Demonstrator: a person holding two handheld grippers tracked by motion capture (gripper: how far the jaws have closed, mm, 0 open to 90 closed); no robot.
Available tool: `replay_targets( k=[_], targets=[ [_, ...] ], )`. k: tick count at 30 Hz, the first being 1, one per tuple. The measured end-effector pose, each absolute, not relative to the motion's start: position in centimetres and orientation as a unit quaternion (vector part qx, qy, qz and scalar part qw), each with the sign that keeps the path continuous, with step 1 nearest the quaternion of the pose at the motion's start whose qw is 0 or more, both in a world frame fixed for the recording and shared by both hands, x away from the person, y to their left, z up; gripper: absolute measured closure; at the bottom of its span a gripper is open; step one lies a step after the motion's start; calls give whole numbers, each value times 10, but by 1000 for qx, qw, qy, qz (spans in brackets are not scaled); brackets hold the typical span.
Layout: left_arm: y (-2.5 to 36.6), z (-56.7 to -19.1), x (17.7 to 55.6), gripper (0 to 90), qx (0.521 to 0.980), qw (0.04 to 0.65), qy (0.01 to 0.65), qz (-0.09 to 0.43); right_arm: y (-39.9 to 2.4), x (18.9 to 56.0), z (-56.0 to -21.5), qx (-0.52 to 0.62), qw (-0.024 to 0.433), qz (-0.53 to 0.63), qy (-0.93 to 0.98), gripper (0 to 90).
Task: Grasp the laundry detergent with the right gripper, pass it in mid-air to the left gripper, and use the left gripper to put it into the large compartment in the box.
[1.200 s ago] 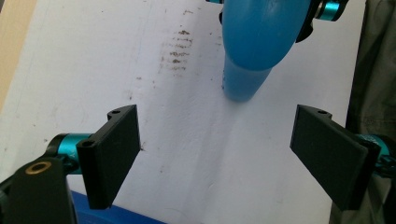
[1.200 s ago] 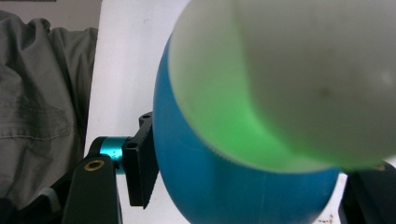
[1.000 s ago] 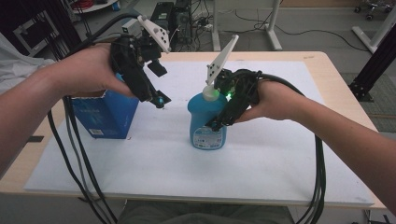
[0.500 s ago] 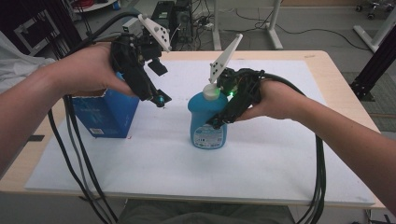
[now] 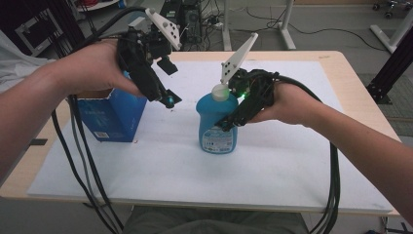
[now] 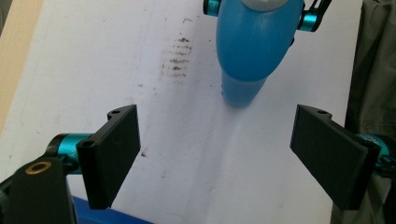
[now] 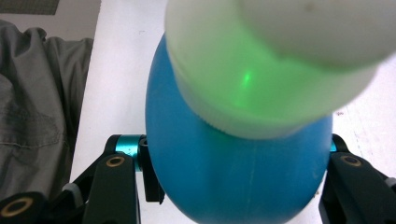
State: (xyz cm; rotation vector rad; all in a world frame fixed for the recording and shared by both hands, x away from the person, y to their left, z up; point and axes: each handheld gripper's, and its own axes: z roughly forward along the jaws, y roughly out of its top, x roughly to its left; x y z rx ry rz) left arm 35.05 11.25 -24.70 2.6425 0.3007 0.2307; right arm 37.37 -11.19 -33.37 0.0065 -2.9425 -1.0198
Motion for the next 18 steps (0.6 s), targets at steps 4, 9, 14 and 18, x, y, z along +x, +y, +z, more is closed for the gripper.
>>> replay_targets(
  k=[4,9,14,18],
  targets=[
    [110,-244,350,161,963,236,102,83,-112,374,-330,4,23,-339,-941,449],
    [102,-237,350,161,964,242,86,75,-113,371,-319,3,24,-356,-934,453],
    [93,-228,350,161,966,240,67,72,-113,370,-311,4,26,-366,-930,454],
    [85,-218,349,161,966,245,49,65,-112,368,-298,11,26,-381,-924,454]
  ],
)
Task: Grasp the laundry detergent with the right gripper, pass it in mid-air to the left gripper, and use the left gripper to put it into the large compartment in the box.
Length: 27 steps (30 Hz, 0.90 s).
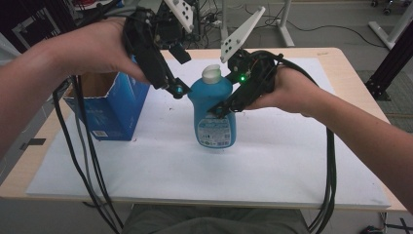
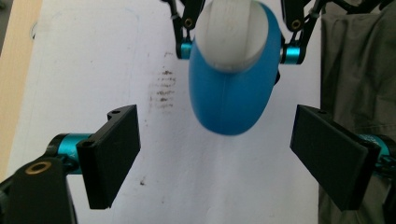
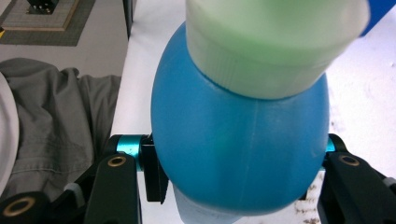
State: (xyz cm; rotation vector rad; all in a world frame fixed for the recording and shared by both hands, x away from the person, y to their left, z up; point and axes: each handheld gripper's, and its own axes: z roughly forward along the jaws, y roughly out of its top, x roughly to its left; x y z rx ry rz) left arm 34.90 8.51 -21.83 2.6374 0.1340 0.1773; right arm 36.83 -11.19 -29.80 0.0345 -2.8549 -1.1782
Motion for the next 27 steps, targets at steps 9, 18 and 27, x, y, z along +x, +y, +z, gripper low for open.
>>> replay_targets(
  k=[9,18,27],
  targets=[
    [71,-204,351,161,968,246,29,47,-109,366,-278,28,19,-395,-918,456],
    [58,-197,355,162,971,238,19,21,-107,363,-266,33,22,-397,-917,458],
    [53,-200,357,165,972,234,25,11,-109,364,-261,34,22,-409,-912,461]
  ],
)
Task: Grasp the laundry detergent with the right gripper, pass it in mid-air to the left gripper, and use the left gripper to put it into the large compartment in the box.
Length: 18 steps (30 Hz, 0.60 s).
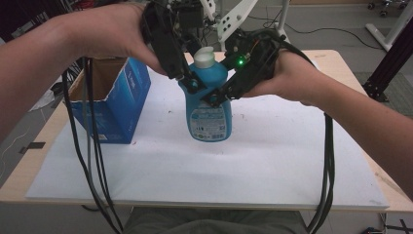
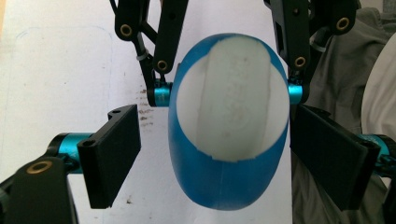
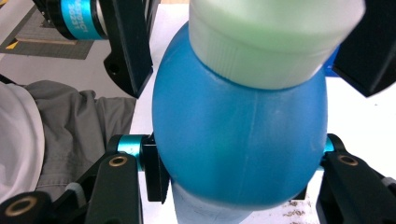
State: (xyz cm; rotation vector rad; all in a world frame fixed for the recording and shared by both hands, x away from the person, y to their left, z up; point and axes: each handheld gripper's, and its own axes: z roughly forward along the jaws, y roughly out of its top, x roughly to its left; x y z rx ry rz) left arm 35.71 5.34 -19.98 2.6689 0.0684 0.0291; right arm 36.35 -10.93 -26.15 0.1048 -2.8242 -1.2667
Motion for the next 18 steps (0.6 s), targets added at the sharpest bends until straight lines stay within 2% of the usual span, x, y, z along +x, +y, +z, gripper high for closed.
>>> replay_targets(
  k=[10,18],
  targets=[
    [46,-201,356,166,974,224,23,7,-109,364,-260,37,22,-413,-910,461],
    [44,-202,357,221,975,219,23,9,-110,363,-259,37,25,-413,-910,461]
  ],
)
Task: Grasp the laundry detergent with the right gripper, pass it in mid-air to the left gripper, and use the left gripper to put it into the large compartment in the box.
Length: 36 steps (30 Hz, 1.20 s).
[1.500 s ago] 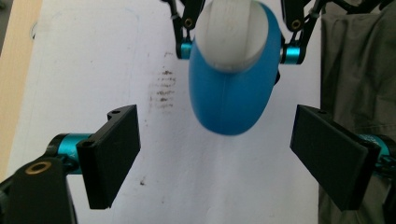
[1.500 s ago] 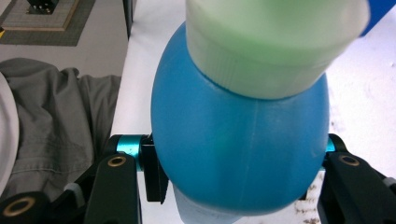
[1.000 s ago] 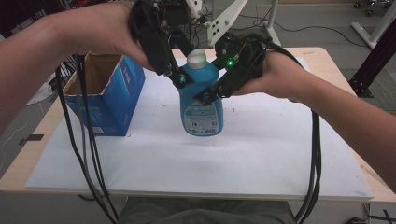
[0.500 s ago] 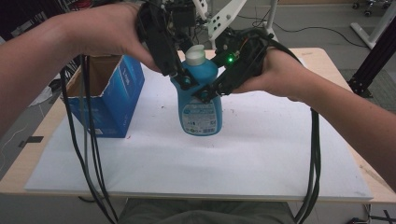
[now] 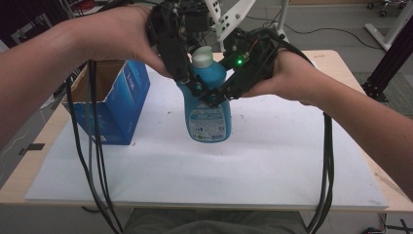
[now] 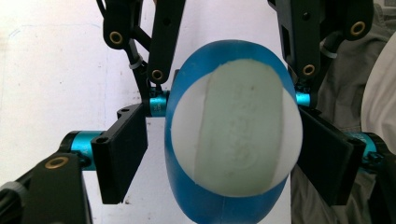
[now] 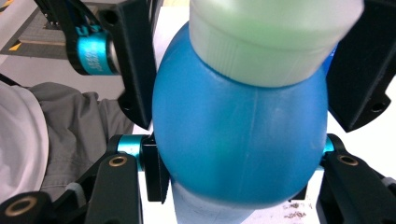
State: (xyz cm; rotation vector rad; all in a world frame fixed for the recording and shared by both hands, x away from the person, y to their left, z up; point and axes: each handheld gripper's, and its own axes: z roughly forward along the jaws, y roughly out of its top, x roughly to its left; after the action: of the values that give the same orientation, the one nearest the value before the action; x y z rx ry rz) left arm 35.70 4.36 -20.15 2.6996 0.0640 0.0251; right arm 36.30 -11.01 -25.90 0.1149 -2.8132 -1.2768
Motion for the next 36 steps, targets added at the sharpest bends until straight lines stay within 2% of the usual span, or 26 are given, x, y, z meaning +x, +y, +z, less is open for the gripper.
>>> replay_targets(
  k=[2,36],
  targets=[
    [43,-201,357,254,975,219,23,6,-110,363,-259,36,26,-412,-910,461],
    [42,-204,357,336,976,217,27,-11,-110,362,-260,34,26,-401,-915,460]
  ],
)
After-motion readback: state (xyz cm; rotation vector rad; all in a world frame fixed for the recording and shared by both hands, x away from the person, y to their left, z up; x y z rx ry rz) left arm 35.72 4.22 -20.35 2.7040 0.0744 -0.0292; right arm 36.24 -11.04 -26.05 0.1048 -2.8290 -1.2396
